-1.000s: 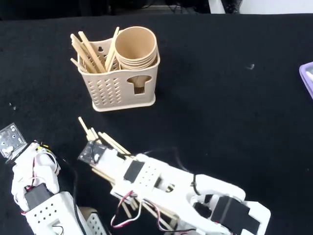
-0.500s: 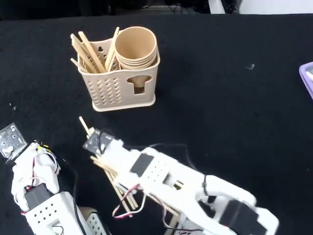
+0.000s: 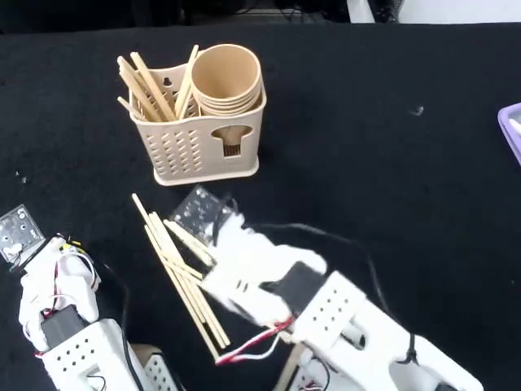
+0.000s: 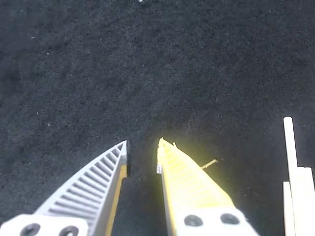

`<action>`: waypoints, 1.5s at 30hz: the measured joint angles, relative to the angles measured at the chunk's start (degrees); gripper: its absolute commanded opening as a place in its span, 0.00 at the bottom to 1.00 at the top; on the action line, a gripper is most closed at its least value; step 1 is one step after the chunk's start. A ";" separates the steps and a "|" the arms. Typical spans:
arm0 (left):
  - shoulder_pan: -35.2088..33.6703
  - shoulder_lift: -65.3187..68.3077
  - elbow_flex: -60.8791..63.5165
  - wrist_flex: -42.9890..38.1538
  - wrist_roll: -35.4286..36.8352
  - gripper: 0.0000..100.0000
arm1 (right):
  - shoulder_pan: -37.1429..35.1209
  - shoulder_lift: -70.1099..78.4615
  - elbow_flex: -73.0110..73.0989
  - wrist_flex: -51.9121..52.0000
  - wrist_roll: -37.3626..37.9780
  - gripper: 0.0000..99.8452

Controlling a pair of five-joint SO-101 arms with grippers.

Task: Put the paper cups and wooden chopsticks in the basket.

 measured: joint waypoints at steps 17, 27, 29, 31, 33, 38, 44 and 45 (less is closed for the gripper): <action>0.00 0.00 0.00 0.00 0.00 0.11 | -14.15 15.38 6.86 -17.49 -11.87 0.47; 0.00 0.00 0.00 0.00 0.00 0.11 | -14.51 32.62 0.79 -22.24 -13.10 0.41; 0.00 0.00 0.00 0.00 0.00 0.11 | -11.16 34.90 -2.81 -18.73 -13.10 0.36; 0.00 0.00 0.00 0.00 0.00 0.11 | -7.21 36.40 -5.80 -14.24 -13.10 0.27; 0.00 0.00 0.00 0.00 0.00 0.11 | -3.16 36.84 -7.65 -10.02 -10.55 0.17; 0.00 0.00 0.00 0.00 0.00 0.11 | 3.78 36.84 -8.35 -5.89 1.58 0.02; 0.00 0.00 0.00 0.00 0.00 0.11 | 10.55 36.84 -8.35 -5.71 10.73 0.01; 0.00 0.00 0.00 0.00 0.00 0.11 | 10.81 36.84 -8.35 -5.71 11.16 0.01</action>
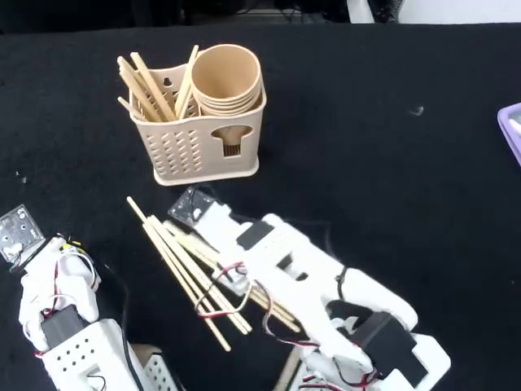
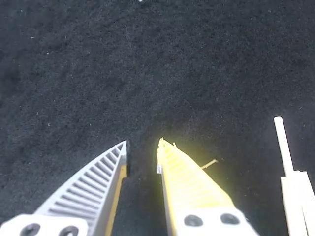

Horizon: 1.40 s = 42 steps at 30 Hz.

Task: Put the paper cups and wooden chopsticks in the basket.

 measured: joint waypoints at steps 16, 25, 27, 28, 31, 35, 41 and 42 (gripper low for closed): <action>0.00 0.00 0.00 0.00 0.00 0.11 | 0.09 -9.49 -2.73 5.10 0.97 0.01; 0.00 0.00 0.00 0.00 0.00 0.11 | 0.26 -37.89 -3.16 10.20 1.05 0.01; 0.00 0.00 0.00 0.00 0.00 0.11 | 0.18 -41.93 -3.16 9.32 1.05 0.01; 0.00 0.00 0.00 0.00 0.00 0.11 | 0.18 -43.16 -3.16 8.18 1.05 0.01; 0.00 0.00 0.00 0.00 0.00 0.11 | 0.18 -44.04 -3.16 3.08 0.97 0.01; 0.00 0.00 0.00 0.00 0.00 0.11 | 0.18 -44.04 -3.16 -6.15 -1.23 0.01; 0.00 0.00 0.00 0.00 0.00 0.11 | 0.18 -44.04 -6.07 -23.82 -8.97 0.01; 0.00 0.00 0.00 0.00 0.00 0.11 | 0.18 -44.04 -6.59 -26.81 -9.49 0.01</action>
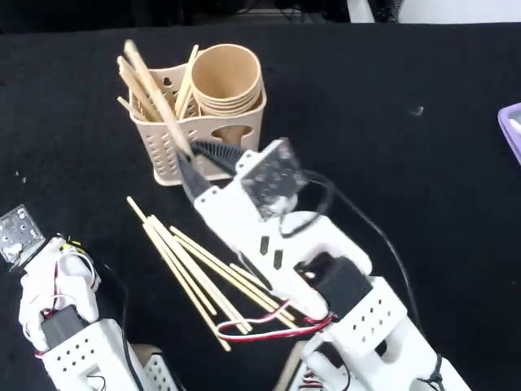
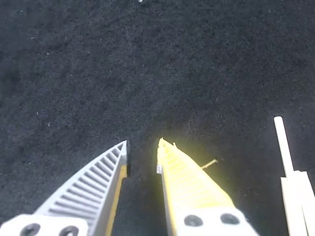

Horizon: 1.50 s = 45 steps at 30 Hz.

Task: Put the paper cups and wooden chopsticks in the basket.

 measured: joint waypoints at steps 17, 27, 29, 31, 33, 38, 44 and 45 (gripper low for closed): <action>0.00 0.00 0.00 0.00 0.00 0.11 | 0.00 32.97 -23.56 -24.00 -0.70 0.01; 0.00 0.00 0.00 0.00 0.00 0.11 | 4.84 50.99 -38.51 -24.18 -0.70 0.01; 0.00 0.00 0.00 0.00 0.00 0.11 | 5.45 53.01 -38.77 -24.18 -0.70 0.01; 0.00 0.00 0.00 0.00 0.00 0.11 | 5.45 54.24 -38.77 -24.18 -0.70 0.01; 0.00 0.00 0.00 0.00 0.00 0.11 | 5.27 54.33 -38.68 -24.18 -0.70 0.01; 0.00 0.00 0.00 0.00 0.00 0.11 | 5.36 54.33 -35.87 -23.65 -0.70 0.13; 0.00 0.00 0.00 0.00 0.00 0.11 | 5.36 54.15 -35.87 -13.80 -0.70 0.11; 0.00 0.00 0.00 0.00 0.00 0.11 | 5.36 53.80 -35.87 -12.66 -0.70 0.11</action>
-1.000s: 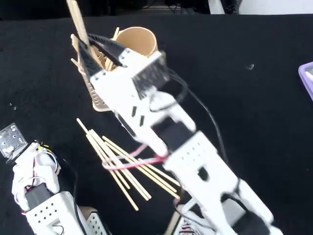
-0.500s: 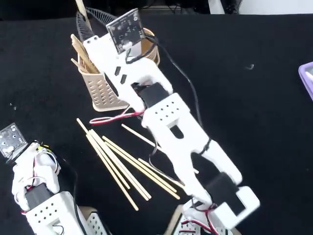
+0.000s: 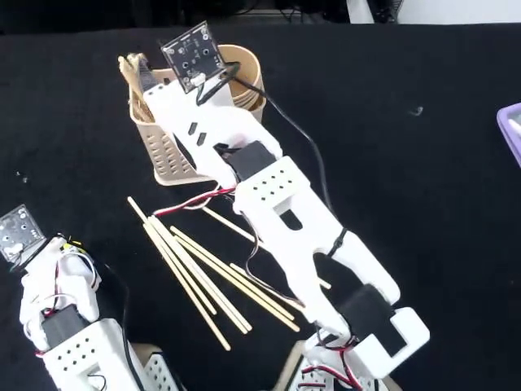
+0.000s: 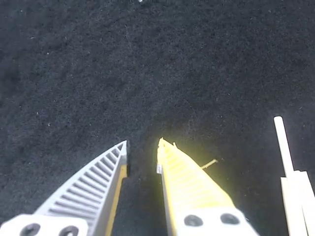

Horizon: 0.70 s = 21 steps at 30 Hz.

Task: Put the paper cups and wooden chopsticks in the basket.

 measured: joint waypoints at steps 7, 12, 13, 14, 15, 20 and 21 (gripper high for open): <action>0.00 0.00 0.00 0.00 0.00 0.11 | 0.09 -14.24 4.48 11.87 0.00 0.09; 0.00 0.00 0.00 0.00 0.00 0.11 | -2.20 -30.15 15.47 29.71 0.00 0.09; 0.00 0.00 0.00 0.00 0.00 0.11 | -2.90 -33.14 18.64 31.91 0.09 0.10; 0.00 0.00 0.00 0.00 0.00 0.11 | -3.52 -36.04 22.24 33.14 0.09 0.12; 0.00 0.00 0.00 0.00 0.00 0.11 | -4.22 -38.77 26.37 33.93 0.00 0.15; 0.00 0.00 0.00 0.00 0.00 0.11 | -12.04 -44.31 48.44 33.41 2.11 0.29; 0.00 0.00 0.00 0.00 0.00 0.11 | -13.63 -44.40 52.48 32.00 2.55 0.29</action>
